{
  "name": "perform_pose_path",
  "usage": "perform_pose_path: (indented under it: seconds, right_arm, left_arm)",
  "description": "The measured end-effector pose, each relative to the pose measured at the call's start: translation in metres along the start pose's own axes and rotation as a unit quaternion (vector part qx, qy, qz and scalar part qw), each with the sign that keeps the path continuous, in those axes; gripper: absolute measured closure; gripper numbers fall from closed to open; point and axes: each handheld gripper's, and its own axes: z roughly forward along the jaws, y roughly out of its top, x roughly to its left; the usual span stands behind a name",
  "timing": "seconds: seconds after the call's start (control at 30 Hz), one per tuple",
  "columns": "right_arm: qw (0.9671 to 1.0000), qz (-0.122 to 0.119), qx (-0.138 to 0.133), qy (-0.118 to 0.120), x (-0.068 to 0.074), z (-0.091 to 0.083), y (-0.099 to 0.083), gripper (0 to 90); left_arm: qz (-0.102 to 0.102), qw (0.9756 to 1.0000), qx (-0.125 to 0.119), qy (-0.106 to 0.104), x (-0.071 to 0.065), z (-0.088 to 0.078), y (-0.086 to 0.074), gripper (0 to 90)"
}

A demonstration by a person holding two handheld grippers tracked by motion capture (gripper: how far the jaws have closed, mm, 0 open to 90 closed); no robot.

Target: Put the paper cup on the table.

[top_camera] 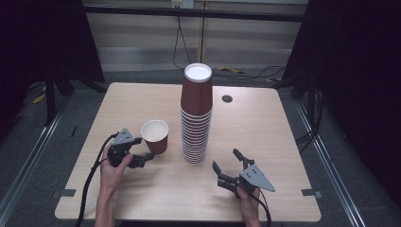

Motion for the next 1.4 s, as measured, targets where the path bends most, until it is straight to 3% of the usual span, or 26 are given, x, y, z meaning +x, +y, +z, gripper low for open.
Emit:
perform_pose_path:
  seconds: [0.13,0.2,0.33,0.4,0.5,0.6,0.7,0.87,0.97,1.03,1.13,1.17,1.2,1.23,1.27,1.33,1.4]
  right_arm:
    - [1.0000,0.000,0.000,0.000,0.000,0.000,0.000,13.3]
    - [1.0000,0.000,0.000,0.001,0.000,0.000,0.000,13.4]
    - [1.0000,0.000,0.000,0.001,0.000,0.000,0.000,13.3]
    - [1.0000,0.000,0.000,0.001,0.000,0.000,0.000,13.3]
    - [1.0000,0.000,0.000,0.001,0.000,0.000,0.000,13.3]
    - [1.0000,0.000,0.000,0.001,0.000,0.000,0.000,13.3]
    - [1.0000,0.000,0.000,0.002,0.000,0.000,0.000,13.3]
    - [1.0000,0.000,0.000,0.001,0.000,0.000,0.000,13.3]
    - [1.0000,0.000,0.000,0.001,0.000,0.000,0.000,13.3]
    - [1.0000,0.000,0.000,0.001,0.000,0.000,0.000,13.3]
    - [1.0000,0.000,0.000,0.001,0.000,0.000,0.000,13.3]
    - [1.0000,0.000,0.000,0.001,0.000,0.000,0.000,13.3]
    - [1.0000,0.000,0.000,0.001,0.000,0.000,0.000,13.3]
    - [1.0000,0.000,0.000,0.001,0.000,0.000,0.000,13.3]
    - [1.0000,0.000,0.000,0.001,0.000,0.000,0.000,13.3]
    - [1.0000,0.000,0.000,0.001,0.000,0.000,0.000,13.3]
    - [1.0000,0.000,0.000,0.001,0.000,0.000,0.000,13.3]
  left_arm:
    - [-0.008,0.9995,-0.028,-0.007,-0.009,-0.005,-0.005,16.2]
    - [0.000,0.9990,-0.045,0.007,-0.014,-0.008,-0.006,16.2]
    - [-0.005,0.9973,-0.071,0.017,-0.027,-0.015,-0.011,15.8]
    - [-0.005,0.9955,-0.087,0.037,-0.036,-0.016,-0.013,15.8]
    - [-0.020,0.9927,-0.116,0.022,-0.043,-0.015,-0.019,15.8]
    - [-0.007,0.9923,-0.117,0.039,-0.054,-0.016,-0.022,15.8]
    - [-0.003,0.9919,-0.121,0.037,-0.064,-0.016,-0.025,15.6]
    - [-0.011,0.9870,-0.148,0.062,-0.078,-0.013,-0.033,15.4]
    - [-0.004,0.9870,-0.152,0.052,-0.085,-0.010,-0.036,15.4]
    - [0.017,0.9875,-0.148,0.052,-0.089,-0.008,-0.035,15.5]
    - [0.015,0.9856,-0.162,0.047,-0.090,-0.007,-0.035,15.4]
    - [0.003,0.9846,-0.167,0.052,-0.092,-0.005,-0.036,15.6]
    - [0.007,0.9835,-0.169,0.065,-0.092,-0.004,-0.037,15.3]
    - [0.005,0.9828,-0.175,0.059,-0.091,-0.003,-0.039,15.3]
    - [-0.010,0.9823,-0.177,0.060,-0.093,-0.001,-0.042,15.4]
    - [0.001,0.9824,-0.174,0.069,-0.096,-0.001,-0.042,15.4]
    - [0.010,0.9819,-0.180,0.057,-0.098,0.000,-0.043,15.5]
